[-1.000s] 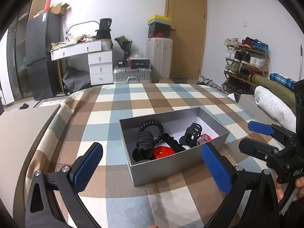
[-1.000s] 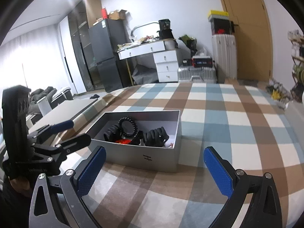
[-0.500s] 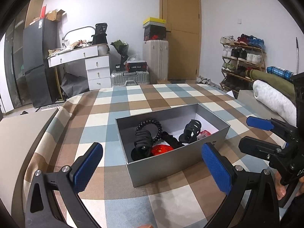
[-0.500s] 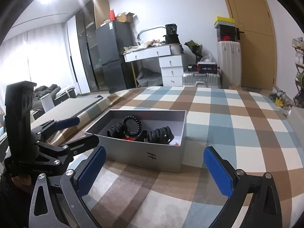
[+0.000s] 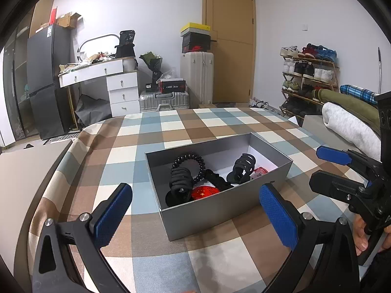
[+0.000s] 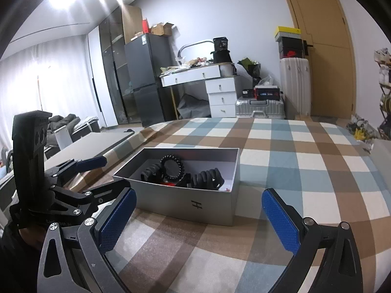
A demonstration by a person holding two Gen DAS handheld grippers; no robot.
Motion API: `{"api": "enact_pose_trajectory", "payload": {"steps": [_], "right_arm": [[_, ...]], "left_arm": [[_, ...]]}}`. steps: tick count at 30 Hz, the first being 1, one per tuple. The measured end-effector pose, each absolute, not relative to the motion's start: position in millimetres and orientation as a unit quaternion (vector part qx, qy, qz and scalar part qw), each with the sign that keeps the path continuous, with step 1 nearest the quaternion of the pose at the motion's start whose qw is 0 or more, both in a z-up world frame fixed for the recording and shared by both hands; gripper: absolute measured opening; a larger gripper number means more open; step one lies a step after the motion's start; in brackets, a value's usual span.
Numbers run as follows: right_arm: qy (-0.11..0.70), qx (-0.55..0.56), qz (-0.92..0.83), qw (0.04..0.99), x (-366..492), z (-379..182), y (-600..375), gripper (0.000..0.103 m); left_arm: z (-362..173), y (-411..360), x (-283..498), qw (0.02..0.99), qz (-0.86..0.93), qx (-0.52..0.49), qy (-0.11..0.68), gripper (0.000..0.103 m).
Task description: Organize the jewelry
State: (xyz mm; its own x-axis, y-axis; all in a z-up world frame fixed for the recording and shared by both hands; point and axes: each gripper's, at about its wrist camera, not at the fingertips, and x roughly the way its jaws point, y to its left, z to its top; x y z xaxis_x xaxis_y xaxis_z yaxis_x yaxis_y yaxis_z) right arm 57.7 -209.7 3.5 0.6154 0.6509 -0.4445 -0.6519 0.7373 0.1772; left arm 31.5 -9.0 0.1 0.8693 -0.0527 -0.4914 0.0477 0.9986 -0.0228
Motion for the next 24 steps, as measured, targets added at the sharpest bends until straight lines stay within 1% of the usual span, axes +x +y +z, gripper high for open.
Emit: {"api": "enact_pose_trajectory", "payload": {"steps": [24], "right_arm": [[0.241,-0.013,0.365,0.899,53.6,4.1,-206.1,0.103]], "left_arm": [[-0.2,-8.8,32.7,0.967,-0.026,-0.004,0.255,0.101]]}}
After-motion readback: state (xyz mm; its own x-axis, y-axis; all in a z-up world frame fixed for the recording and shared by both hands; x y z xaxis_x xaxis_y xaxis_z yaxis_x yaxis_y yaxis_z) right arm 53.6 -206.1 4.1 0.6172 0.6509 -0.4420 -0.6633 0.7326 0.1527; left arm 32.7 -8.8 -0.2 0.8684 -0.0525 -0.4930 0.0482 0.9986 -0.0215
